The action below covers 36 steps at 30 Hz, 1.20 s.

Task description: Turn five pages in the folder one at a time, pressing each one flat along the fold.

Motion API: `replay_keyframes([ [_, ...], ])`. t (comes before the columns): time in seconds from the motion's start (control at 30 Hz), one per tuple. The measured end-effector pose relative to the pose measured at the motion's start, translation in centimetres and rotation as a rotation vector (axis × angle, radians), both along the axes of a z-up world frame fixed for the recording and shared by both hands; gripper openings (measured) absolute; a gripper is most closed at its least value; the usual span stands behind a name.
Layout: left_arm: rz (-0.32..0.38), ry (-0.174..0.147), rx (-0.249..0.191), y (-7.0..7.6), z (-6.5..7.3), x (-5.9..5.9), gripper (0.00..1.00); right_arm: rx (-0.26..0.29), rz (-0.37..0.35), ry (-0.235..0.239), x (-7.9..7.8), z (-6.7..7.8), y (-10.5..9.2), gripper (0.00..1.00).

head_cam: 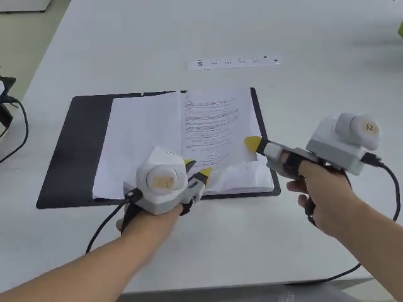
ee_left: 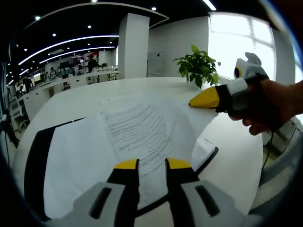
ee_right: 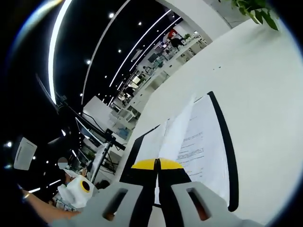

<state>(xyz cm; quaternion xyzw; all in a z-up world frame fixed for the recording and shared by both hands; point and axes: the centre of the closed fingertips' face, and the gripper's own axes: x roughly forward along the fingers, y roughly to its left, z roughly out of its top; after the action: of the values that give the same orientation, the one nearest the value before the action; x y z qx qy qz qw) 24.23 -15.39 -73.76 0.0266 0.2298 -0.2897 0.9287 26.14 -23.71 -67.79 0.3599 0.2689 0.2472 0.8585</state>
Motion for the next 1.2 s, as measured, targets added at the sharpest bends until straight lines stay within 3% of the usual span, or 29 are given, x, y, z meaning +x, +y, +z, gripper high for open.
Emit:
replay_keyframes([
  [0.2, 0.036, -0.028, -0.019, 3.2, 2.0, -0.9, 0.21, 0.076, 0.029, -0.030, 0.2, 2.6, 4.0, 0.00],
  [0.43, 0.079, -0.068, -0.019, 7.5, 4.0, -2.0, 0.21, 0.112, 0.082, -0.037, 0.0, 3.6, 8.8, 0.00],
  [0.6, 0.117, -0.079, -0.024, 10.2, 4.8, -2.6, 0.21, 0.123, 0.126, -0.033, -0.4, 3.7, 11.8, 0.00],
  [0.8, 0.154, -0.095, -0.017, 13.0, 5.6, -3.3, 0.22, 0.123, 0.176, -0.020, -0.6, 3.2, 15.4, 0.00],
  [1.0, 0.196, -0.122, -0.005, 16.7, 6.9, -3.9, 0.22, 0.094, 0.219, 0.022, -0.6, 1.2, 19.3, 0.00],
  [1.2, 0.235, -0.113, 0.003, 19.6, 6.7, -4.5, 0.22, 0.065, 0.254, 0.067, -0.9, -0.9, 22.6, 0.00],
])
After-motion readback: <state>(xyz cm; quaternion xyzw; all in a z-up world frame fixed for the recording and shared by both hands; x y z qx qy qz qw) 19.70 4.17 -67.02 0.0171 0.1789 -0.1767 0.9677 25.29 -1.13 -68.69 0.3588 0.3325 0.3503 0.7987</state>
